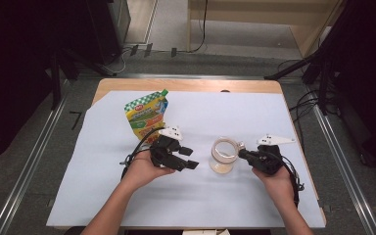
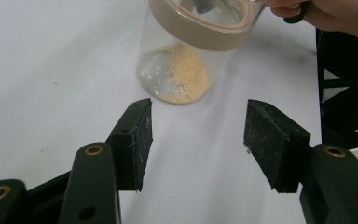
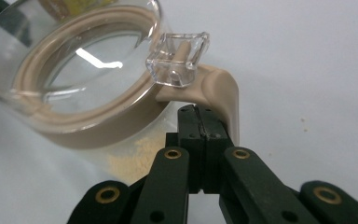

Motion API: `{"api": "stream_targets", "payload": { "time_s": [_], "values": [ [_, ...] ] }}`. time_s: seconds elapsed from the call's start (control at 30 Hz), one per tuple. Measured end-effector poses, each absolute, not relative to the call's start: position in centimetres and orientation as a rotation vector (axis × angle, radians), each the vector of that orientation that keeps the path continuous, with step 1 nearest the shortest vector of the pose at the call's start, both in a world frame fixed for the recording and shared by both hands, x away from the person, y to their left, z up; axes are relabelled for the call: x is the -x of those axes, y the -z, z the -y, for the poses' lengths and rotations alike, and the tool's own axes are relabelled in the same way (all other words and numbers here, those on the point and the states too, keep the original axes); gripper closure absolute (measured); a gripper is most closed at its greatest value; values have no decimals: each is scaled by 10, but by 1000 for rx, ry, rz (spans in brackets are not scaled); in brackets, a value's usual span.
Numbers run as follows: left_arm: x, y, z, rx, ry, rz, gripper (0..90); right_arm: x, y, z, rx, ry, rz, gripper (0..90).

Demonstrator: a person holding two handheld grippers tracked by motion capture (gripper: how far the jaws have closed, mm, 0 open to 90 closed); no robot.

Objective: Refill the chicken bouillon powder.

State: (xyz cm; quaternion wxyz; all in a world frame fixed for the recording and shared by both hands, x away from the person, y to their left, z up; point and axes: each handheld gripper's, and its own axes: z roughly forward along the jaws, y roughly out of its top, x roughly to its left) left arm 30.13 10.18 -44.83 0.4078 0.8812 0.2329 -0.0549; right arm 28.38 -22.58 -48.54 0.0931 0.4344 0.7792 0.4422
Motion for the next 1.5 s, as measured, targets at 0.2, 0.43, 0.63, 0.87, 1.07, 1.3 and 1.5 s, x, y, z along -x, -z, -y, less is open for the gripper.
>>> {"api": "stream_targets", "payload": {
  "time_s": [0.2,0.43,0.63,0.87,1.07,1.3,1.5],
  "values": [
    [-304,449,-102,-2204,117,-610,421,-296,486,224,-1278,-1309,-2307,900],
    [-306,448,-95,-2192,120,-617,397,-289,474,233,-1237,-1293,-2320,900],
    [-311,447,-86,-2179,126,-619,357,-288,467,248,-1263,-1280,-2256,900],
    [-319,449,-70,-2182,167,-578,296,-310,486,245,-1326,-1249,-2262,900],
    [-320,451,-60,-2176,153,-564,265,-320,497,235,-1317,-1212,-2288,900],
    [-317,452,-52,-2164,143,-563,207,-320,498,235,-1338,-1212,-2288,900],
    [-313,456,-44,-2183,111,-551,163,-318,499,228,-1324,-1230,-2332,900]
  ]
}}
